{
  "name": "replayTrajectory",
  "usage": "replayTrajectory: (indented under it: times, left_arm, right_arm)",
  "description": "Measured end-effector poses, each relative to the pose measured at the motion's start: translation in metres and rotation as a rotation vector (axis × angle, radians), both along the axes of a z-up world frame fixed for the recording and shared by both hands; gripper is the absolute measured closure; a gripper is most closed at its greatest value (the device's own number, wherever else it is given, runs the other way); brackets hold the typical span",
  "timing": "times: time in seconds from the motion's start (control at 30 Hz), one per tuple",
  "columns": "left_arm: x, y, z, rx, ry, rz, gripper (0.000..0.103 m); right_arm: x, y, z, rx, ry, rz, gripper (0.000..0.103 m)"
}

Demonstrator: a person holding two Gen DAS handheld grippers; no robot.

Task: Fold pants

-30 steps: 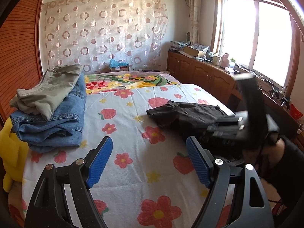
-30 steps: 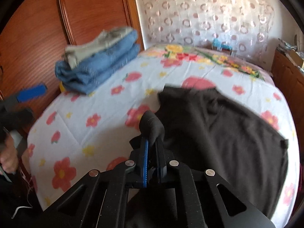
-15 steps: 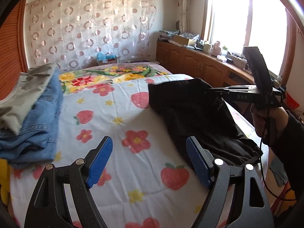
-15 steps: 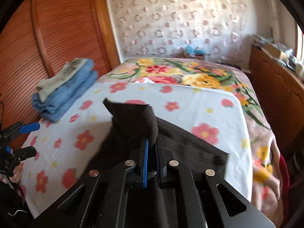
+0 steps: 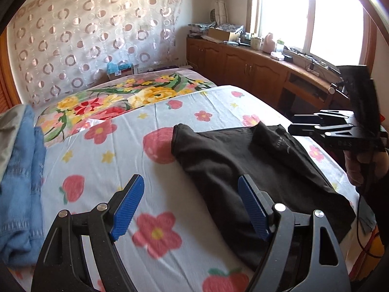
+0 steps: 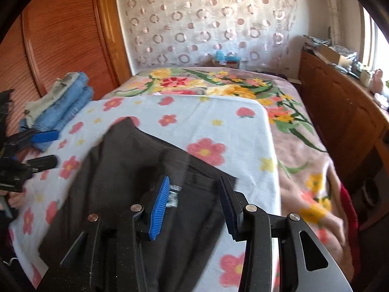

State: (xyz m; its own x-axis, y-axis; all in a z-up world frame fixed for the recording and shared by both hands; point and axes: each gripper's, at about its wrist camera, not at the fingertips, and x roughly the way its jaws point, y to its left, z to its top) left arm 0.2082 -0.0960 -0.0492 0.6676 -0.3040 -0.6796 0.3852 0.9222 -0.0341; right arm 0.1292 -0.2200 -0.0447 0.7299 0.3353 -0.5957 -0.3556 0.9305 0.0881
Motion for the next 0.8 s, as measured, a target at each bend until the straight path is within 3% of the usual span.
replayTrajectory:
  times: [0.13, 0.47, 0.7, 0.8]
  left_arm:
    - [0.012, -0.003, -0.001, 0.005, 0.009, -0.006, 0.023]
    - [0.016, -0.005, 0.000, 0.011, 0.016, -0.005, 0.023]
    - [0.017, -0.005, 0.000, 0.011, 0.022, -0.011, 0.023]
    - [0.018, -0.006, -0.004, 0.014, 0.024, -0.014, 0.023]
  right_arm:
    - [0.007, 0.008, 0.002, 0.001, 0.003, 0.053, 0.060]
    - [0.046, 0.014, -0.006, -0.132, 0.049, 0.085, 0.060]
    - [0.045, -0.012, 0.000, -0.182, 0.026, -0.066, 0.064]
    - [0.044, -0.038, 0.002, -0.138, 0.035, -0.130, 0.064]
